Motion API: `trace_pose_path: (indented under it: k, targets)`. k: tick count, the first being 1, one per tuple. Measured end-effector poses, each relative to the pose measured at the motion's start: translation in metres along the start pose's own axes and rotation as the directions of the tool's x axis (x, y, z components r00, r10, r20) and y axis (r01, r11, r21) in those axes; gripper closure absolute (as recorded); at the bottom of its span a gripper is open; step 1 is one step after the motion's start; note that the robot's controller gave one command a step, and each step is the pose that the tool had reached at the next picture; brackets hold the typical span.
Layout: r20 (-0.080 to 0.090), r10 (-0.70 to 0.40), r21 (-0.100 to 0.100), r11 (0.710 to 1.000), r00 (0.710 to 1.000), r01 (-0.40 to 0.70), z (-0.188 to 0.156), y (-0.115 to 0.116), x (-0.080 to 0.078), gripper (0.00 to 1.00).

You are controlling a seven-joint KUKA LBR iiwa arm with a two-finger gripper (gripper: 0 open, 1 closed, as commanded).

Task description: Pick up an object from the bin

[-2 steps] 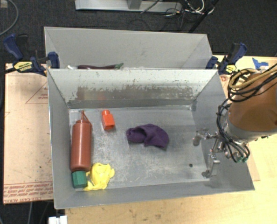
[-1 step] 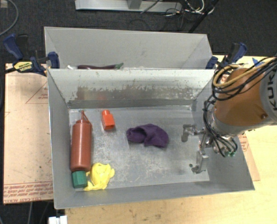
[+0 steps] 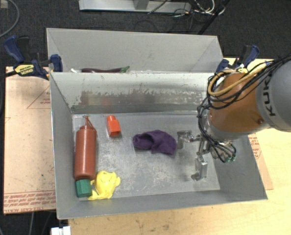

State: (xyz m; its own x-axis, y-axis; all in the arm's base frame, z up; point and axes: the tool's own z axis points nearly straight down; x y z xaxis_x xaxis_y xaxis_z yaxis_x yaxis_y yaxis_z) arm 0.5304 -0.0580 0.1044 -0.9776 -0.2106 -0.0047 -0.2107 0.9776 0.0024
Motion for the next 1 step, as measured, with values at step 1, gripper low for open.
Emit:
trace_pose_path:
  k: [1]
  targets:
    - [0.0, -0.065, 0.001, 0.998, 0.998, 0.065, 0.034, 0.0629, -0.0687, 1.0]
